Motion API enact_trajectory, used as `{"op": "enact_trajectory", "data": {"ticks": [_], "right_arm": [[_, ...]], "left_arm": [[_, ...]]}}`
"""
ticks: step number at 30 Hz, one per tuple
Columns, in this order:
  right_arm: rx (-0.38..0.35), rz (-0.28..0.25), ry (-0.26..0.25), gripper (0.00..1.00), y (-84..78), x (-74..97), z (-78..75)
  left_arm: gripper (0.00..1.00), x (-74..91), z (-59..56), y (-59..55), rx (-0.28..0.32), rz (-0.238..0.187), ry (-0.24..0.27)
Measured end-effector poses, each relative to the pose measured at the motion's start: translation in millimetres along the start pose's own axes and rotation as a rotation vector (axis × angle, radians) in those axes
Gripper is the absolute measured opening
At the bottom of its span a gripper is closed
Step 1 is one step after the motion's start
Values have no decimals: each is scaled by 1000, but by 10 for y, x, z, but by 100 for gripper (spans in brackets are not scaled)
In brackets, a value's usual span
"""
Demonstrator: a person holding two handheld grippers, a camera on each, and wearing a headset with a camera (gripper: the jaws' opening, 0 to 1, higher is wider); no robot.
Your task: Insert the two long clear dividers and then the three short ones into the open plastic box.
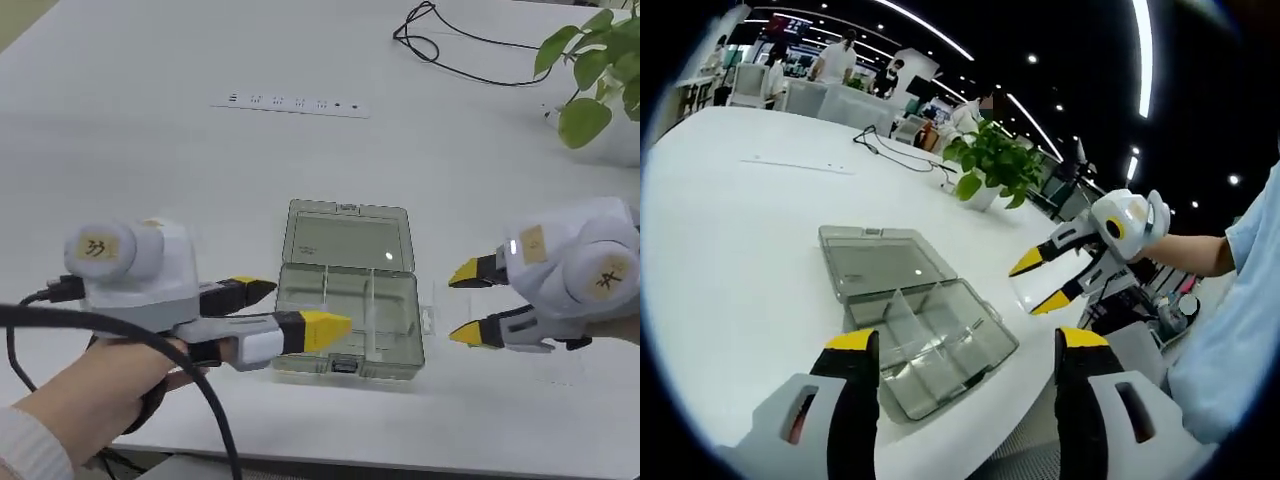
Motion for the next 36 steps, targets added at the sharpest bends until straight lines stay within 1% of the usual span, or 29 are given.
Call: {"op": "enact_trajectory", "data": {"ticks": [2,4,6,7,8,9,11,13,15,16,18,19,21,22,24,26,28,30,34,36], "right_arm": [[17,-9,-7,32,83,10,9],[38,-20,-13,32,170,20,19],[45,-15,-12,32,219,19,24],[48,-10,-17,32,242,18,20],[62,-13,-26,32,285,26,15],[61,-13,-26,32,311,27,14],[72,-19,-31,32,369,32,15],[84,-19,-36,32,417,27,22],[96,-22,-33,32,455,23,34],[103,-24,-37,32,468,25,37],[112,-24,-37,32,495,25,48],[123,-23,-45,32,510,24,48],[128,-25,-47,32,530,24,46],[127,-29,-49,32,550,28,46],[127,-37,-52,32,586,33,45],[129,-40,-56,32,609,30,46],[134,-42,-57,32,632,29,52],[134,-43,-57,32,651,30,57],[146,-41,-51,32,671,21,78],[151,-41,-47,32,682,17,87]], "left_arm": [[67,-53,-39,1,3,23,-15],[64,-109,-77,0,18,43,-30],[60,-144,-77,-28,41,80,-21],[57,-173,-85,-10,36,74,-27],[55,-203,-94,-16,51,93,-31],[53,-221,-106,-11,60,95,-34],[49,-256,-127,21,99,100,-59],[42,-284,-160,61,128,96,-89],[40,-310,-163,86,155,98,-93],[39,-318,-166,95,161,97,-95],[35,-335,-181,103,175,102,-107],[34,-348,-190,105,202,107,-121],[32,-362,-198,95,222,112,-134],[31,-376,-189,77,237,120,-141],[29,-400,-174,57,258,121,-153],[27,-407,-175,43,284,118,-164],[26,-409,-174,44,313,105,-174],[23,-408,-170,36,338,93,-176],[17,-404,-157,7,373,92,-185],[15,-401,-175,-2,382,96,-194]]}}
Point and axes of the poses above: the centre of the closed fingertips' face, and the gripper's own axes: x roughly backward along the fingers, z roughly to its left, y roughly out of its top, the point moved 5 cm from there along x, roughly backward along the fingers, and after that the axes turned 11 degrees about z, right-handed, at the moved point
